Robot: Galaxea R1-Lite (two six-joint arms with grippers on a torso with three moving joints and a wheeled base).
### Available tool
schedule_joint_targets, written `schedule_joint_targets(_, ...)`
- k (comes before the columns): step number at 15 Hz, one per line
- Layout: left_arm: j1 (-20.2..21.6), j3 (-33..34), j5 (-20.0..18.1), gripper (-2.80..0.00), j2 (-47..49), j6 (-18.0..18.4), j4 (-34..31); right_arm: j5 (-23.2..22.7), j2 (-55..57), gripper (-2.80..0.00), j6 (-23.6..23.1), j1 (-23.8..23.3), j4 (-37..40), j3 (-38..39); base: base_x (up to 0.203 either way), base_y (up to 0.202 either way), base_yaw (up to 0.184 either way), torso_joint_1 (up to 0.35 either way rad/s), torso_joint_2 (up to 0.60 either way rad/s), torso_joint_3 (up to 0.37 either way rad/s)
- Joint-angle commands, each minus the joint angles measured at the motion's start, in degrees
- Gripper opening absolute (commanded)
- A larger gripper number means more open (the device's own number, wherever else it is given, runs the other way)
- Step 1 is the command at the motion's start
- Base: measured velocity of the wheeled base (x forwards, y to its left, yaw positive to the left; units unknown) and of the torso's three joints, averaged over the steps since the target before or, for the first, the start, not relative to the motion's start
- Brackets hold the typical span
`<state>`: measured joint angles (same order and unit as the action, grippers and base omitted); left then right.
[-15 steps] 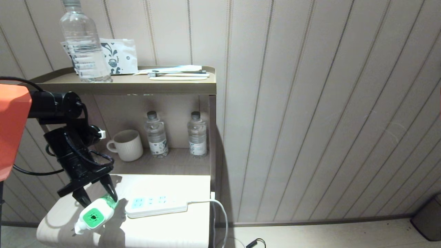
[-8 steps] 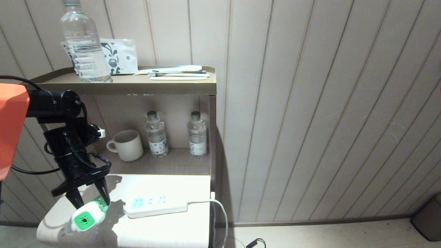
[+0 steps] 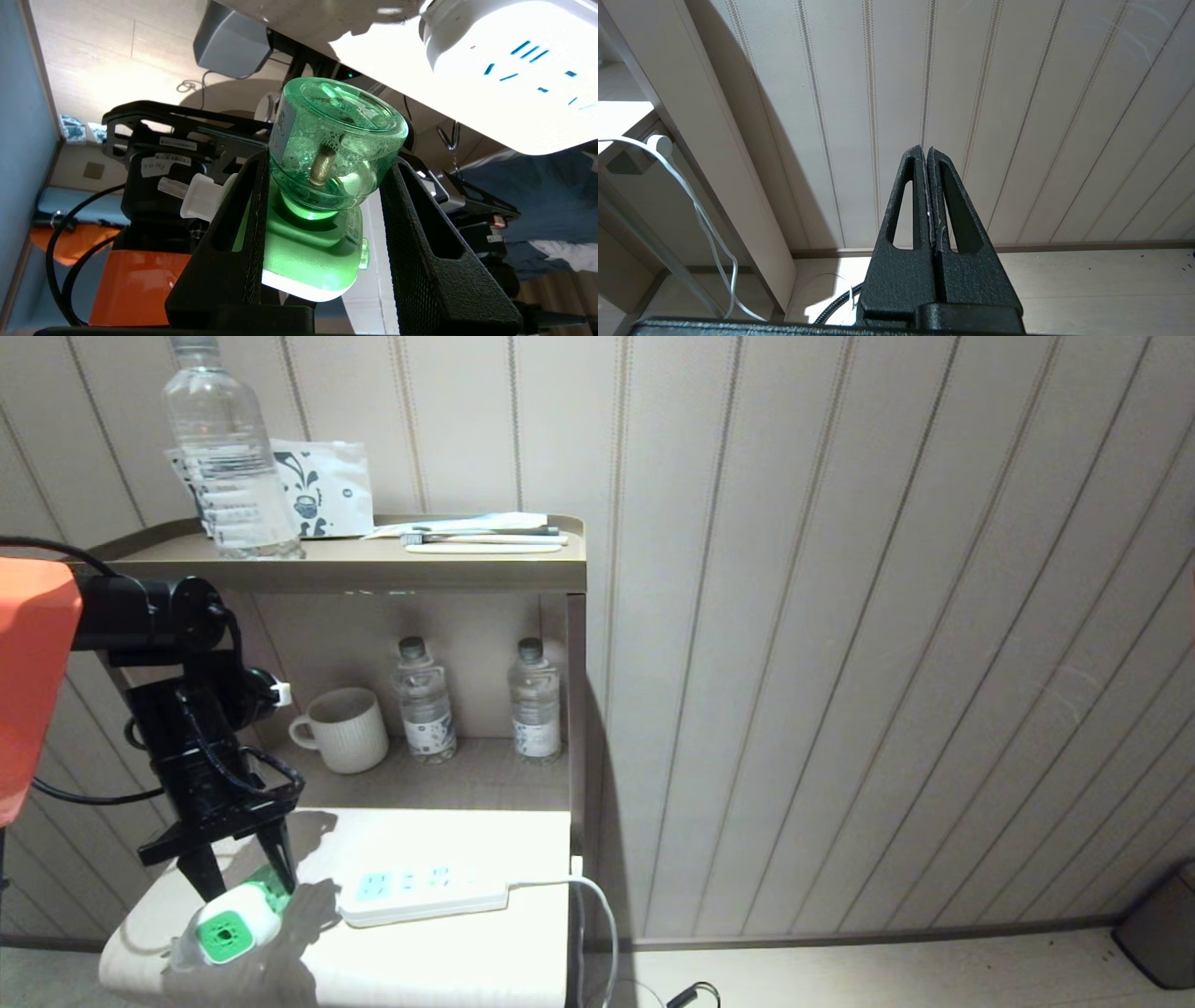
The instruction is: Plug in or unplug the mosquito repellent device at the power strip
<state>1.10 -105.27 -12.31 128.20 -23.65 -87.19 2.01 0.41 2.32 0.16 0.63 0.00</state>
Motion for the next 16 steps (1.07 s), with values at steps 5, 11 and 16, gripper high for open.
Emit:
schedule_joint_targets(5, -1.75, 0.48, 0.18, -2.80, -3.87, -0.13, -2.77, 0.01, 0.02, -2.80, 0.05, 0.02, -0.01, 0.00, 0.000, 0.000, 0.000, 0.000, 0.00, 0.000)
schedule_joint_targets(11, -1.19, 9.88, 7.92, -2.80, -13.31, -0.19, 9.26, 0.01, 0.02, -2.80, 0.06, 0.02, 0.07, 0.00, 0.000, 0.000, 0.000, 0.000, 0.00, 0.000)
schedule_joint_targets(16, 1.43, 19.91, 9.24, -2.80, -21.65, -0.04, 34.69, 0.01, 0.02, -2.80, 0.04, 0.02, 0.07, 0.00, 0.000, 0.000, 0.000, 0.000, 0.00, 0.000)
